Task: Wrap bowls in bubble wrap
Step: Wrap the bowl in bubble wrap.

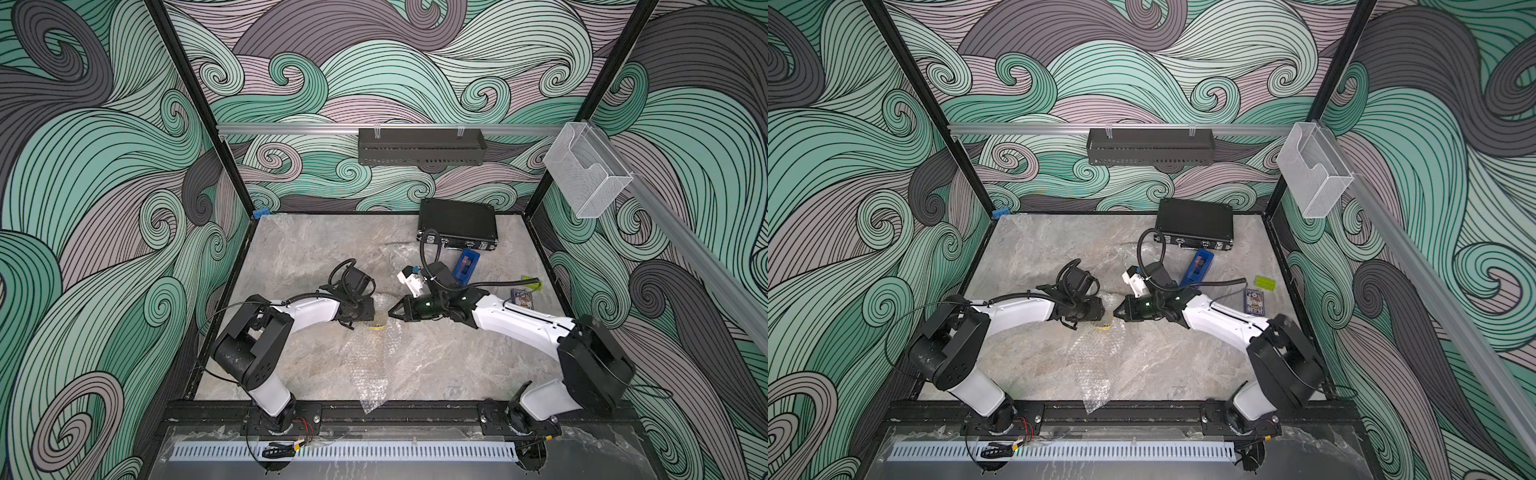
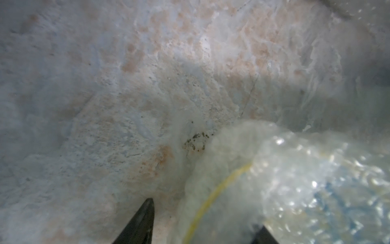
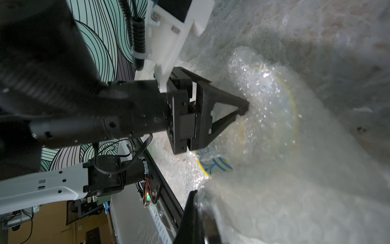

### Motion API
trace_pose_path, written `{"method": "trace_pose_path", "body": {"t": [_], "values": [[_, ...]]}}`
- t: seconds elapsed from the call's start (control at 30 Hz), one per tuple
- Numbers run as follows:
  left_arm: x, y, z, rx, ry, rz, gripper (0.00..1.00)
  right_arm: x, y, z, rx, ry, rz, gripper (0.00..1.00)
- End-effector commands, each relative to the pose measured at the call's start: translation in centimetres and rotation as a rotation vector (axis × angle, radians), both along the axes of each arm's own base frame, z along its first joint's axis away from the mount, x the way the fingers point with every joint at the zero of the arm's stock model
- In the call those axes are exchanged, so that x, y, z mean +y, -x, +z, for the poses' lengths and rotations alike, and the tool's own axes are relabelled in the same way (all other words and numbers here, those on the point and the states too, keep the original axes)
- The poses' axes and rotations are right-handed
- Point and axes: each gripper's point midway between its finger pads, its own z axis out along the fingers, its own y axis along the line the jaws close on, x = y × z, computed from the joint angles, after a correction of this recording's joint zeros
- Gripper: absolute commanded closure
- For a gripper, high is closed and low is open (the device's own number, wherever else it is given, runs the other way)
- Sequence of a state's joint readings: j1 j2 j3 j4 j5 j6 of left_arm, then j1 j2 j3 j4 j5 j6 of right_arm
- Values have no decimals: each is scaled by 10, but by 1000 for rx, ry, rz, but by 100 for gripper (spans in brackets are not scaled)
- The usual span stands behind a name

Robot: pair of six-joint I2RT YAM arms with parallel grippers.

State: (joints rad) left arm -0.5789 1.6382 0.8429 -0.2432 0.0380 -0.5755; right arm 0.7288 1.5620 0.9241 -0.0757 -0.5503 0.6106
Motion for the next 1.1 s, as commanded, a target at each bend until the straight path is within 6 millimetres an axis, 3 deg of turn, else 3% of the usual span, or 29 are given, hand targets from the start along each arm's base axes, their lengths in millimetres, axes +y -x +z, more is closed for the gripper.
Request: {"method": "trace_pose_path", "body": {"t": [0.0, 0.17, 0.33, 0.43, 0.63, 0.77, 0.9, 1.07], "values": [[1, 11, -4, 15, -5, -21, 44, 16, -13, -6, -4, 3, 0, 100], [-2, 16, -6, 12, 12, -29, 46, 18, -26, -40, 49, 103, -41, 100], [-6, 22, -7, 12, 41, -38, 46, 8, -20, -82, 149, 204, -61, 100], [-8, 25, -4, 12, 56, -40, 46, 4, -16, -96, 189, 237, -67, 98], [-9, 28, 15, -11, 89, -50, 42, 0, -14, -102, 206, 275, -69, 91], [-3, 28, 36, -48, 86, -44, 29, 2, -13, -101, 217, 272, -61, 90], [-5, 30, 68, -102, 143, -62, 17, 3, -13, -100, 223, 278, -55, 89], [-15, 49, 84, -71, 213, -150, 13, 4, -14, -100, 226, 281, -48, 88]]}}
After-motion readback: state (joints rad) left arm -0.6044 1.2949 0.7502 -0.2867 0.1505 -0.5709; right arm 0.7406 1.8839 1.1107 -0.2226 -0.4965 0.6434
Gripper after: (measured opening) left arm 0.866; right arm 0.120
